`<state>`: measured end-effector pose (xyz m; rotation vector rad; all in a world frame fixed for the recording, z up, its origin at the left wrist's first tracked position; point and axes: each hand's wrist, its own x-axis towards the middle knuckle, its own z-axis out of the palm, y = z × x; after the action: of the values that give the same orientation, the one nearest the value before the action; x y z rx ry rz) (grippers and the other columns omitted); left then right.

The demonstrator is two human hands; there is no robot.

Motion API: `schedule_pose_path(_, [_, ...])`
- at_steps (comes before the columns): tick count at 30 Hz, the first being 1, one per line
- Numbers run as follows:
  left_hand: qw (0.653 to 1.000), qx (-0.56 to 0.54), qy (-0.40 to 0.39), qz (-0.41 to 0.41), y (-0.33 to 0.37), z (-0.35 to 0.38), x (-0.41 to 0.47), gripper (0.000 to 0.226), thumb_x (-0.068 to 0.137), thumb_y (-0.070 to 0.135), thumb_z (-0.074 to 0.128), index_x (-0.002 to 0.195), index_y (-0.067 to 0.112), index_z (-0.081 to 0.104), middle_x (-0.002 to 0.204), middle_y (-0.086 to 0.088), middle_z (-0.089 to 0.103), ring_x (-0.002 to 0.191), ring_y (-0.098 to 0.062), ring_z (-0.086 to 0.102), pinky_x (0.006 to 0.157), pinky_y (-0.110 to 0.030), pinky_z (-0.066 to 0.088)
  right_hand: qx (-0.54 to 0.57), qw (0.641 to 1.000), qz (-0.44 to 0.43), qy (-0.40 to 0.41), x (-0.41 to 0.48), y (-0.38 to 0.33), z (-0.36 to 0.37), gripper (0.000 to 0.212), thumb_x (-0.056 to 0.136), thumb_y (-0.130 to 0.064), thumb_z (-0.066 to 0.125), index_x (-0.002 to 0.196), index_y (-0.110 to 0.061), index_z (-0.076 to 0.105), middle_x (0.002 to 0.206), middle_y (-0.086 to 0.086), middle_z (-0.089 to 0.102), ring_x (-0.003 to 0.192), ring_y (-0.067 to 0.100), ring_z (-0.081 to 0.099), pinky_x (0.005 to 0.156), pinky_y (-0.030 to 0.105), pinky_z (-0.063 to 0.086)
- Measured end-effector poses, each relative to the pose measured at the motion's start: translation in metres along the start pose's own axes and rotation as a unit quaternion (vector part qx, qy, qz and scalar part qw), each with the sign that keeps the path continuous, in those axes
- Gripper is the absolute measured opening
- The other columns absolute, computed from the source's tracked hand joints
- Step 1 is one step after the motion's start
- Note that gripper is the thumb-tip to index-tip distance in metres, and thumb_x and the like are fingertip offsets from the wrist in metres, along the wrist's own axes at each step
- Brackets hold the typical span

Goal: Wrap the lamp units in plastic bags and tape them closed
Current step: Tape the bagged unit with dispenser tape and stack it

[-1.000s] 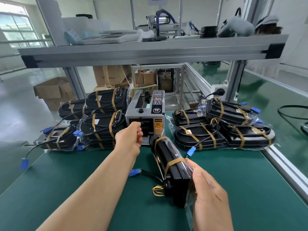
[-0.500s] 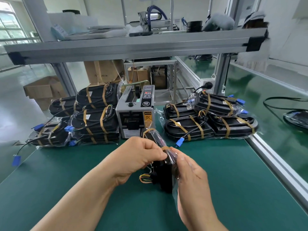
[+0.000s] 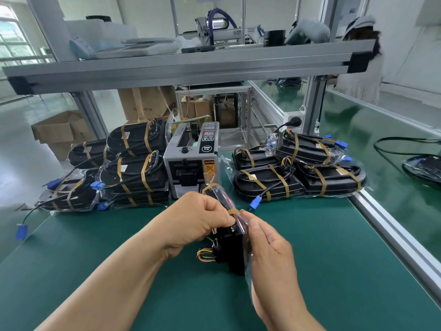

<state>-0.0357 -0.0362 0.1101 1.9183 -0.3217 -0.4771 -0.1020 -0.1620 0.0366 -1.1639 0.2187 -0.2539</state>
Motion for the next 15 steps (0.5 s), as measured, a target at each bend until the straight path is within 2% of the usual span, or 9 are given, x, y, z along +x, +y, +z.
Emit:
schedule_pose_path(5, [1.000,0.018,0.010,0.015,-0.0041,0.0007,0.0020,0.028,0.082,0.013,0.077,0.056,0.021,0.068,0.048,0.011,0.051,0.039,0.000,0.039,0.042,-0.009,0.032,-0.002,1.000,0.001,-0.012,-0.0010,-0.0012,-0.0004,0.030,0.105,-0.025,0.049,0.106,-0.034,0.077,0.107,0.001,0.077,0.104,0.022,0.073,0.098,0.053,0.054])
schedule_pose_path(9, [0.999,0.015,0.029,0.027,-0.0057,0.0040,0.0014,0.019,0.082,0.011,0.076,0.064,0.013,0.069,0.049,0.013,0.056,0.040,0.004,0.044,0.044,-0.005,0.034,0.005,1.000,0.007,-0.013,-0.0015,-0.0015,-0.0018,0.031,0.105,-0.024,0.048,0.105,-0.035,0.077,0.105,0.002,0.078,0.102,0.023,0.073,0.096,0.054,0.055])
schedule_pose_path(11, [0.998,0.026,0.041,0.033,-0.0056,0.0057,0.0006,0.016,0.081,0.013,0.077,0.068,0.008,0.070,0.054,0.012,0.060,0.047,0.002,0.050,0.052,-0.008,0.038,0.005,1.000,0.007,-0.012,-0.0015,-0.0010,-0.0021,0.032,0.106,-0.023,0.047,0.105,-0.035,0.077,0.104,0.002,0.078,0.100,0.023,0.074,0.093,0.053,0.056])
schedule_pose_path(13, [0.997,0.039,0.054,0.036,-0.0056,0.0072,-0.0001,0.018,0.081,0.016,0.078,0.069,0.006,0.070,0.060,0.008,0.064,0.057,-0.003,0.054,0.063,-0.016,0.044,0.002,1.000,0.004,-0.014,-0.0017,-0.0013,-0.0022,0.033,0.106,-0.023,0.047,0.104,-0.036,0.077,0.103,0.002,0.078,0.097,0.021,0.075,0.089,0.048,0.058])
schedule_pose_path(15, [0.996,0.041,0.065,0.037,-0.0058,0.0084,-0.0012,0.020,0.080,0.017,0.078,0.070,0.003,0.068,0.062,0.004,0.062,0.062,-0.010,0.053,0.068,-0.025,0.045,0.002,1.000,0.000,-0.020,-0.0018,-0.0015,-0.0024,0.032,0.106,-0.023,0.047,0.105,-0.035,0.077,0.103,0.002,0.078,0.097,0.021,0.075,0.086,0.045,0.059])
